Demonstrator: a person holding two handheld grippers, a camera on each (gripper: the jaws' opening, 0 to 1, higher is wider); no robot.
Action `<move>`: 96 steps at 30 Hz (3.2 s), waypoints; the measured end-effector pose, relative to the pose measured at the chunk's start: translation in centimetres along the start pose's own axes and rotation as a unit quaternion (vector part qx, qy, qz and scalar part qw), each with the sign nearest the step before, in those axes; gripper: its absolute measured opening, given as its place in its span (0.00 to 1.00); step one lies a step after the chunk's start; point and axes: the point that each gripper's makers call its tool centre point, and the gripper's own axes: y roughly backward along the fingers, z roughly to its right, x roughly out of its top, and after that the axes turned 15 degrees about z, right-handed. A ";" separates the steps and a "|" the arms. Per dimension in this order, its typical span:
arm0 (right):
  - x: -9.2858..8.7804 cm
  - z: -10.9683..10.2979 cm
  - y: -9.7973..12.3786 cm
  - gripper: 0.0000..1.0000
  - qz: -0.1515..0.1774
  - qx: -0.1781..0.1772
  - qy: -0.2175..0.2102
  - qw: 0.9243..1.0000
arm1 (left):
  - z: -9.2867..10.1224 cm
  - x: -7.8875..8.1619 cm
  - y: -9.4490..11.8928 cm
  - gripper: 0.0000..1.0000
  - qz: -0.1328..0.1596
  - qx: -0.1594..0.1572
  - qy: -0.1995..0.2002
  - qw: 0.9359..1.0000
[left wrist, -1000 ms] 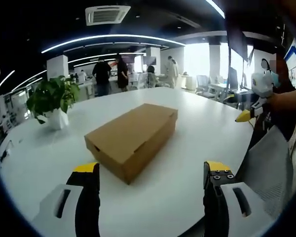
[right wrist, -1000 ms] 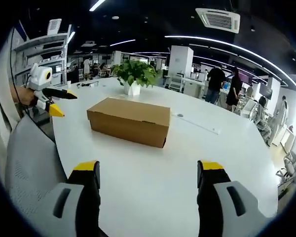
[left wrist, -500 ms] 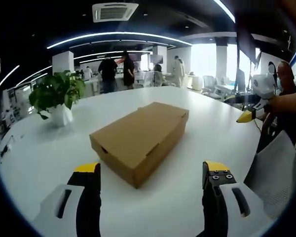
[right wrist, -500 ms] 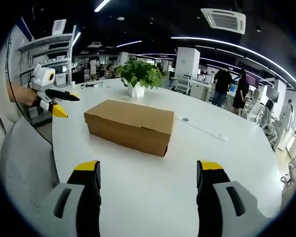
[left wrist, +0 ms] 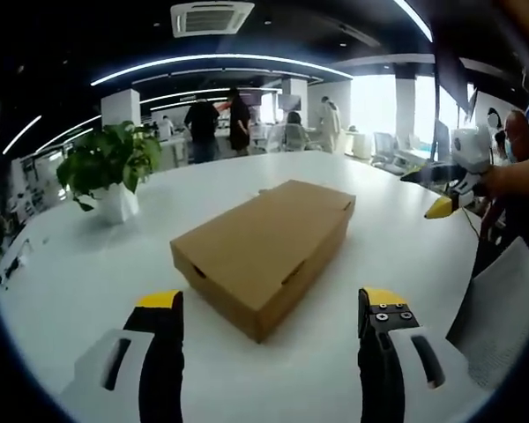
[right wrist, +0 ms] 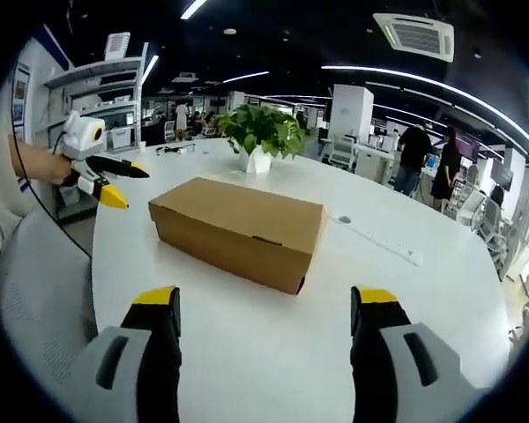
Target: Operate the shoe box by opening the lid, removing the specified soft item, and placing it in the target area until the item is outside and the box remains undamaged.
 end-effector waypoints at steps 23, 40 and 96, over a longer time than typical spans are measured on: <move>-0.8 1.3 -5.1 0.71 -0.010 0.061 0.026 0.998 | 0.6 -1.6 -2.7 0.79 -0.009 0.025 -0.018 0.999; -1.5 2.1 -7.9 0.68 -0.027 0.087 0.029 0.995 | -0.2 -2.7 -4.0 0.77 -0.021 0.065 0.001 0.998; -3.9 1.7 -12.1 0.57 -0.051 0.063 -0.033 0.996 | -1.9 -4.3 -6.2 0.65 -0.054 0.077 0.007 0.996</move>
